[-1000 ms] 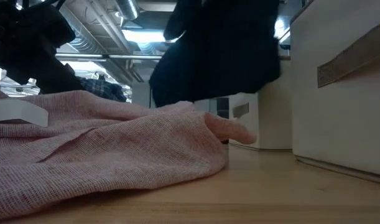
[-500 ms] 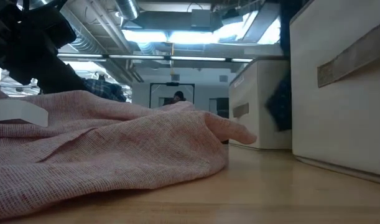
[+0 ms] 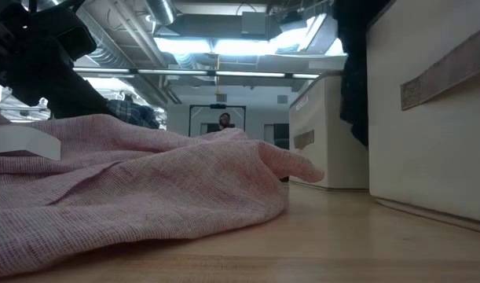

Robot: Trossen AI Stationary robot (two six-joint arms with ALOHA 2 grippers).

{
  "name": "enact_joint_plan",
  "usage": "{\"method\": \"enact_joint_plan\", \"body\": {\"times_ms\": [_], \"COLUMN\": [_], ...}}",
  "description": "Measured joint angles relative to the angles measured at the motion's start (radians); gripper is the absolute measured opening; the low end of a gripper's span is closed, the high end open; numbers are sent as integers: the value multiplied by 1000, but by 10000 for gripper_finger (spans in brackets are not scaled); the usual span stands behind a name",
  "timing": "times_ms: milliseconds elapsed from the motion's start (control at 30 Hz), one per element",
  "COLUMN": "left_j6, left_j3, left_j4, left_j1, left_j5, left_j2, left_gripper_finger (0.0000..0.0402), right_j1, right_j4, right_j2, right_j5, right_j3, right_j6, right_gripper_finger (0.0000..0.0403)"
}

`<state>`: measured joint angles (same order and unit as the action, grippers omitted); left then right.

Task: Sort clothes
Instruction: Put the blue patterned polo shirt into the bottom laundry organizer

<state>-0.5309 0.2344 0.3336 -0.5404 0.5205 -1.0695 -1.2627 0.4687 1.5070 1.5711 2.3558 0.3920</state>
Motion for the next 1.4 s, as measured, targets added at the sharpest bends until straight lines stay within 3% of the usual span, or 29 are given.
{"method": "enact_joint_plan", "body": {"times_ms": [167, 300, 467, 533, 633, 833, 1033, 1233, 1400], "left_j6": [-4, -10, -12, -14, -6, -5, -4, 15, 46], "left_j3": [0, 0, 0, 2, 3, 3, 3, 3, 4], "left_j4": [0, 0, 20, 31, 58, 75, 74, 72, 70], "left_j1": [0, 0, 0, 0, 0, 0, 6, 12, 12], "left_j5": [1, 16, 32, 38, 39, 41, 42, 43, 47], "left_j2": [0, 0, -1, -1, -1, -1, -1, -1, -1], "left_gripper_finger": [186, 186, 186, 186, 186, 186, 186, 186, 186], "right_j1": [-89, -106, -101, -72, 5, 120, 208, 313, 417], "right_j4": [200, 516, 975, 1108, 1053, 1102, 1092, 994, 849], "right_j2": [61, 103, 126, 125, 102, 79, 79, 80, 80], "right_j5": [-5, -39, -79, -147, -344, -613, -798, -970, -1246], "right_j3": [-2, -3, -100, -167, -339, -607, -836, -1023, -1111], "right_j6": [-235, -573, -1198, -1454, -1498, -1785, -1952, -1964, -1907], "right_gripper_finger": [30, 28, 28, 28, 28, 29, 30, 47, 107]}}
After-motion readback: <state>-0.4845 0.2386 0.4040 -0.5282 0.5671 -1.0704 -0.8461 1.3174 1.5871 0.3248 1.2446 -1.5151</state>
